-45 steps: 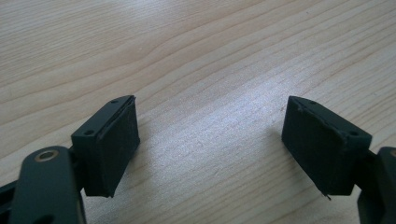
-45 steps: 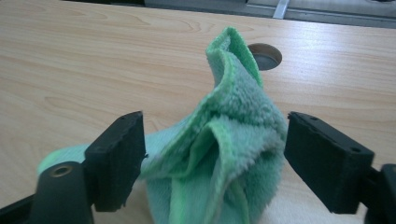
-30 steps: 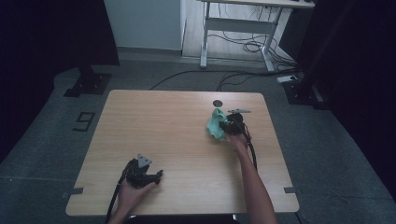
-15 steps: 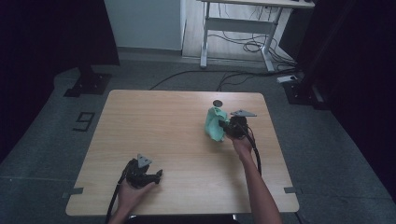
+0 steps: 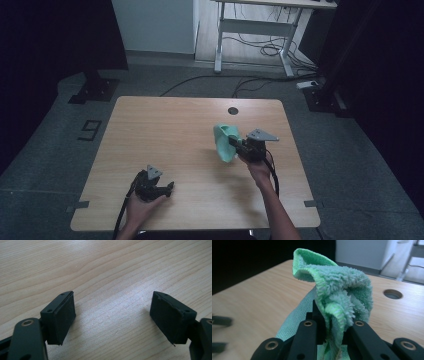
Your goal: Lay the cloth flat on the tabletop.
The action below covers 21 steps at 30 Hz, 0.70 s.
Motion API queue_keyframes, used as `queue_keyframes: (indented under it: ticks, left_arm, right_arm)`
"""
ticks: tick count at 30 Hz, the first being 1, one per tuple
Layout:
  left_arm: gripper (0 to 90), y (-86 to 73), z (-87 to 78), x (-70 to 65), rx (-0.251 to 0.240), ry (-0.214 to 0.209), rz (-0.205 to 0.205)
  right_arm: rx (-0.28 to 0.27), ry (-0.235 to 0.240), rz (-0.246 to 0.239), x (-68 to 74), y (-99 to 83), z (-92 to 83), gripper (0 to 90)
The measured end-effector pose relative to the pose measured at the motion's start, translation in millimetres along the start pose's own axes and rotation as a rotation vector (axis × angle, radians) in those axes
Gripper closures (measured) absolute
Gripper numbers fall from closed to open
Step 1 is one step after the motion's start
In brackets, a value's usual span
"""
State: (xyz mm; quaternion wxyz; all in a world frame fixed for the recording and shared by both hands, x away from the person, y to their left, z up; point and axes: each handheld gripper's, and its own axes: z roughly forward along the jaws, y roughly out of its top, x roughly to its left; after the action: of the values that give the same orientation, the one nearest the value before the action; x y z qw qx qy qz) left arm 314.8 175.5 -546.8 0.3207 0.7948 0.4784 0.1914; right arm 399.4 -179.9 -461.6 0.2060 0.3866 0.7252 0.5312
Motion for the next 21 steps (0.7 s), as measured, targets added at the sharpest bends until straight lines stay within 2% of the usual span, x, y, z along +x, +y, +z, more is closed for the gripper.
queue_keyframes:
  ticks: [5,7,14,17,21]
  left_arm:
    - [20.5,0.0,-0.1,0.0,0.000,0.000,0.000]
    - [20.5,0.0,0.0,0.0,0.000,-0.001,0.000]
    - [20.5,0.0,0.0,0.1,0.000,0.001,-0.002]
    - [20.5,0.0,0.0,0.1,0.000,0.001,-0.002]
    - [20.6,-0.3,-0.2,0.1,-0.001,0.004,-0.004]
  right_arm:
    - [0.001,0.052,-0.030,22.4,-10.2,-15.6,81.8]
    - [0.012,0.072,-0.021,29.5,-18.2,-17.7,81.7]
    - [0.067,0.127,-0.043,51.2,-45.2,-17.3,81.5]
    - [0.094,0.136,-0.055,58.3,-55.0,-14.2,81.2]
    - [0.129,0.160,-0.041,66.2,-65.6,-10.8,80.7]
